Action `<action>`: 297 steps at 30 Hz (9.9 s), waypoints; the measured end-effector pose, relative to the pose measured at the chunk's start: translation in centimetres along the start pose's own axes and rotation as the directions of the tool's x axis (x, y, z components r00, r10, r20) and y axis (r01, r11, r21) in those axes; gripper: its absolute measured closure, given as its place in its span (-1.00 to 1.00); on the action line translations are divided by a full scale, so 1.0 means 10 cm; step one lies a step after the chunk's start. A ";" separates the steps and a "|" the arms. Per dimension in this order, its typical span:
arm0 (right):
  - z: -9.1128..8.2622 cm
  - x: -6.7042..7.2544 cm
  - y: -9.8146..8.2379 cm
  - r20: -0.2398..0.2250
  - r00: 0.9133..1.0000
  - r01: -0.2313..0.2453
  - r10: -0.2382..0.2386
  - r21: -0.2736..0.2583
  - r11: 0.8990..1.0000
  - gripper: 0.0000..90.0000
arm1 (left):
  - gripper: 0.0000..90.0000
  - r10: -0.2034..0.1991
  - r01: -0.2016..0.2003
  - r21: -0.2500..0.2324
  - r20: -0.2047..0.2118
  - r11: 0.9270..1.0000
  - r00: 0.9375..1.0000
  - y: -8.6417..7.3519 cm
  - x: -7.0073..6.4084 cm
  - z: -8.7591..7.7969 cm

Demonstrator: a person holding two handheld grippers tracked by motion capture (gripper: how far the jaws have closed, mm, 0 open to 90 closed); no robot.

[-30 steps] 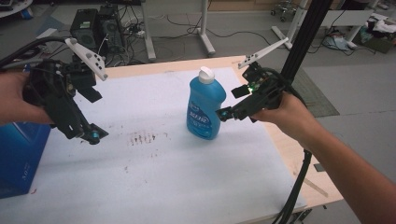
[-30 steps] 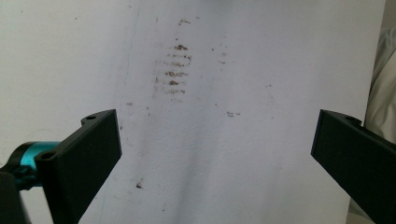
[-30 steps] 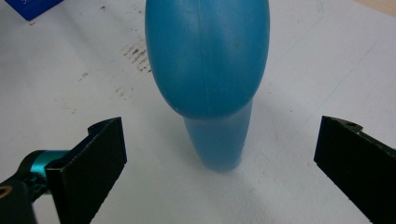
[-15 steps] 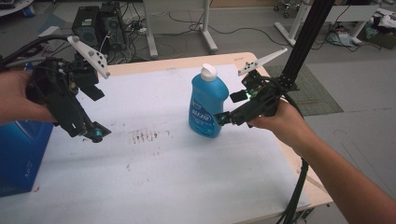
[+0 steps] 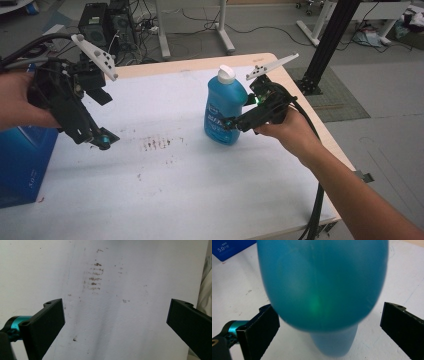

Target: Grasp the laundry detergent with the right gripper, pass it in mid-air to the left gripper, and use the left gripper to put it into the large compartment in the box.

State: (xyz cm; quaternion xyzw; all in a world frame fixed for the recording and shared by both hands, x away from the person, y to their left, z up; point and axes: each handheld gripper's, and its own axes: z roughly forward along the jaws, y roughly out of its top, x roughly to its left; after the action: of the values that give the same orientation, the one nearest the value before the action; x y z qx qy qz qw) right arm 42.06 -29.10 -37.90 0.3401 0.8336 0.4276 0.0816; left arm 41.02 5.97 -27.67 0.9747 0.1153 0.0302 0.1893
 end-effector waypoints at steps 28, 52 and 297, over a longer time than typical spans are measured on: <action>0.19 -0.02 -0.17 0.001 1.000 -0.006 0.006 -0.155 0.988 -0.43 | -0.96 0.006 -0.006 0.004 0.004 1.000 1.000 -0.01 -0.01 0.01; 0.23 0.05 -0.18 0.063 0.996 0.067 -0.055 -0.202 0.977 -0.01 | -0.96 -0.003 0.003 0.000 0.014 1.000 1.000 -0.04 0.01 0.03; -0.09 0.50 0.83 -0.397 0.851 0.456 -0.344 0.233 0.859 -0.75 | -0.16 -0.070 0.075 0.188 -0.033 0.979 0.997 0.13 0.06 -1.29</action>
State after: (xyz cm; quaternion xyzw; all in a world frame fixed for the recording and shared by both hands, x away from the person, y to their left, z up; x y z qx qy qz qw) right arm 42.03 -23.17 -30.14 0.0859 0.9453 0.3130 -0.0320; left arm 40.55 9.61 -15.24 0.9829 0.1557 0.0249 0.0955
